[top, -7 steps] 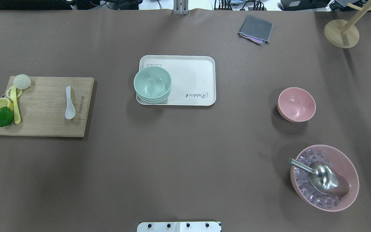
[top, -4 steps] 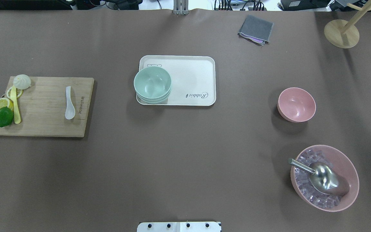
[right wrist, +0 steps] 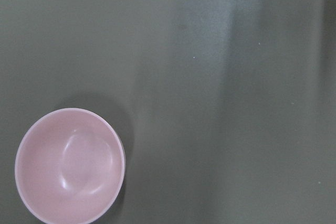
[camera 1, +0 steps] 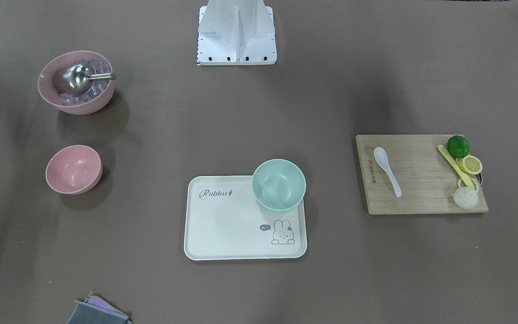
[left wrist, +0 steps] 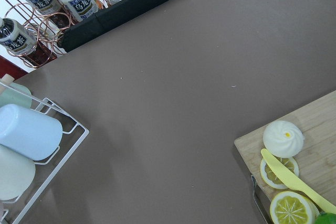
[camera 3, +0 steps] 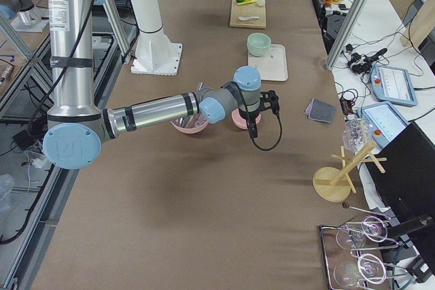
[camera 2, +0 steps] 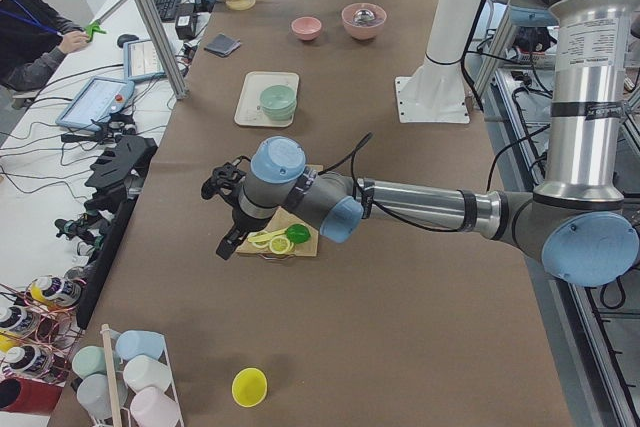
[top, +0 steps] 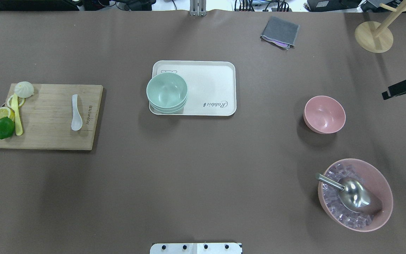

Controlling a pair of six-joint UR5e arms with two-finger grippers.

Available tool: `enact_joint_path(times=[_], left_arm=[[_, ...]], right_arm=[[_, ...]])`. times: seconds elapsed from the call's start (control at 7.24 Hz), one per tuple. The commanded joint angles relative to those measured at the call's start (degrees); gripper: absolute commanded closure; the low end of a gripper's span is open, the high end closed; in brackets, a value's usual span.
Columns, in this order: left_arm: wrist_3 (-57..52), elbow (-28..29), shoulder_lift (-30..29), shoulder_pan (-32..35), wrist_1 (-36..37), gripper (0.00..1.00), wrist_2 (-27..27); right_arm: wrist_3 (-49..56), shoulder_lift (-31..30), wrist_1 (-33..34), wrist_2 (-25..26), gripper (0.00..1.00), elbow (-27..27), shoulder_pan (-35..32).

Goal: Stack pink bowl on green and place spoon
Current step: 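Reach the right gripper to the pink bowl and grasp its rim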

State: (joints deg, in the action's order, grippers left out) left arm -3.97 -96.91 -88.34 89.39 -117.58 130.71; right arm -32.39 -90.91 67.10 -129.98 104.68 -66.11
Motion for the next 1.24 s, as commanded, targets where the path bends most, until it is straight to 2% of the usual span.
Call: enact_joint_path(times=[0.0, 0.14, 0.28, 0.41, 0.69, 0.97, 1.11], left_arm=[[0.2, 0.0, 1.0, 0.0, -1.7, 0.02, 0.1], [0.2, 0.1, 1.1, 0.0, -1.8, 0.02, 0.1], [0.2, 0.1, 1.1, 0.0, -1.8, 0.02, 0.1], [0.1, 0.1, 1.8, 0.0, -1.8, 0.02, 0.1], [0.2, 0.1, 3.2, 0.0, -4.0, 0.02, 0.1], [0.2, 0.2, 3.8, 0.0, -4.7, 0.02, 0.1], [0.2, 0.2, 3.9, 0.0, -4.7, 0.02, 0.1]], right_arm=[[-15.6, -0.1, -8.8, 9.4, 0.03, -2.3, 11.1], [-18.6, 0.3, -11.9, 13.1, 0.05, -5.7, 13.4], [-22.6, 0.7, -17.4, 13.2, 0.06, -8.2, 13.6], [-24.3, 0.8, -18.1, 13.4, 0.15, -9.5, 14.0], [-28.0, 2.2, -18.0, 13.3, 0.91, -9.3, 14.6], [-27.9, 2.8, -18.0, 13.5, 1.0, -9.5, 15.4], [-27.8, 2.8, -18.0, 13.4, 1.0, -9.4, 15.4]])
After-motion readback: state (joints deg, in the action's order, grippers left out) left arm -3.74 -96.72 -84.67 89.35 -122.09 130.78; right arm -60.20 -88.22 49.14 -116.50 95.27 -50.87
